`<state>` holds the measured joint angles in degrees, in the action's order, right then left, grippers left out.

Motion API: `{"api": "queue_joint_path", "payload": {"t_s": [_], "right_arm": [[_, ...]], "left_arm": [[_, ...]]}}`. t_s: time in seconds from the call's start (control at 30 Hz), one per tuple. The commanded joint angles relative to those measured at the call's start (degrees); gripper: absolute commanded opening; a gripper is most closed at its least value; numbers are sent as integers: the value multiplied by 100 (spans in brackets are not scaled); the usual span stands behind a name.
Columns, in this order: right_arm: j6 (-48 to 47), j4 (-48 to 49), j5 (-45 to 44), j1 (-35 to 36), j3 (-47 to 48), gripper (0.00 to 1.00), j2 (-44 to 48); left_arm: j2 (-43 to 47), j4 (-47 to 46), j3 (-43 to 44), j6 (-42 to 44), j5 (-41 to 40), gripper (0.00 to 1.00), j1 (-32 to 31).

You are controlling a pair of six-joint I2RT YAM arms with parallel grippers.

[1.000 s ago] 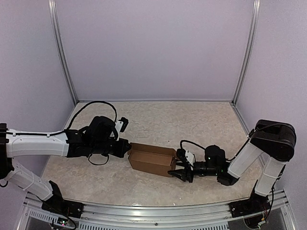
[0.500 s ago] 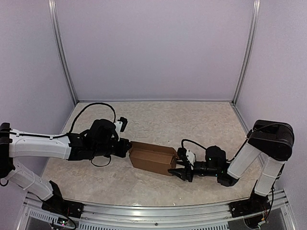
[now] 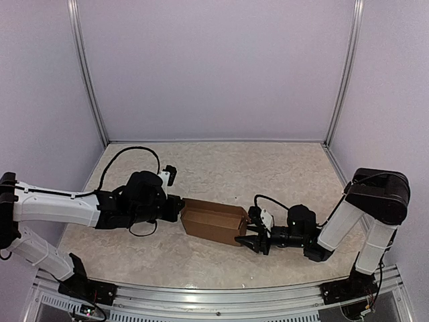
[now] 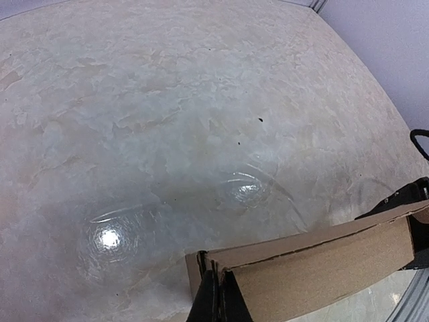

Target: Fold the paper box

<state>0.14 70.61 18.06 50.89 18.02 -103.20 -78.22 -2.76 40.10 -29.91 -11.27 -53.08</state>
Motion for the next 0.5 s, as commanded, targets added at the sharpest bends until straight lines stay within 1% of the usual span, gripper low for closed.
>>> {"api": "queue_joint_path", "payload": {"t_s": [0.0,0.47], "right_arm": [[170,243,-521,1,-61,15,-60],[189,322,-693,91,-184,16,34]], "left_arm": [[-168,588,-232,-237,-52,0,-135],[-177,593,-740,-623,-464,0,-555]]}}
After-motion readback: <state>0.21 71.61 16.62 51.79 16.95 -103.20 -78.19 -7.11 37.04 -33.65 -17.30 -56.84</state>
